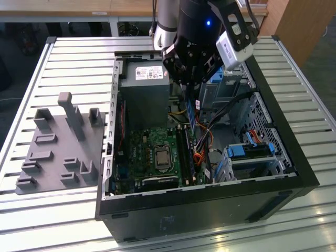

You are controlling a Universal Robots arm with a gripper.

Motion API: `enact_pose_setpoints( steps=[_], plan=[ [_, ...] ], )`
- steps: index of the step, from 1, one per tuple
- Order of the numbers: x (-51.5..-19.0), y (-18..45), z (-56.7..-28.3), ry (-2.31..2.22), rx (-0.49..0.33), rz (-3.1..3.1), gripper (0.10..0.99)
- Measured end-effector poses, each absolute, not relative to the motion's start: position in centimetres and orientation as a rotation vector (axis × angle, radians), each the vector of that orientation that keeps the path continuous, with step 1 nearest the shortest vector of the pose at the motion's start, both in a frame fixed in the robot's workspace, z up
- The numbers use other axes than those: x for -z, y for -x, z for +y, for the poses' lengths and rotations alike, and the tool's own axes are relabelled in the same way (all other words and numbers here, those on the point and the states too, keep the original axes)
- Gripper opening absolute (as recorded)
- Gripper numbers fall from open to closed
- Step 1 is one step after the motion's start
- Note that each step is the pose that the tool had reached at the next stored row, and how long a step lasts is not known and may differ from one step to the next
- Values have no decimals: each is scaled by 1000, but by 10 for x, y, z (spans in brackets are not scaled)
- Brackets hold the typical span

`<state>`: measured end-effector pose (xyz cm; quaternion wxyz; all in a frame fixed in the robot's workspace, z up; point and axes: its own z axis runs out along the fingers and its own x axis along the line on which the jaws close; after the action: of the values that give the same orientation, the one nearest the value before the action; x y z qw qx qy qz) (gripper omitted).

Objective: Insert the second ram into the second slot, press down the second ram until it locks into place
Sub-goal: 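Press down the second ram until it locks into place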

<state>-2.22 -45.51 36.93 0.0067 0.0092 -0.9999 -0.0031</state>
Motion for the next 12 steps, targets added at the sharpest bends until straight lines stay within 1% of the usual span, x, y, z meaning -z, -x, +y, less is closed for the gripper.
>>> enact_pose_setpoints(
  steps=[12],
  plan=[
    [-362,22,-455,-28,9,-3128,137]
  ],
)
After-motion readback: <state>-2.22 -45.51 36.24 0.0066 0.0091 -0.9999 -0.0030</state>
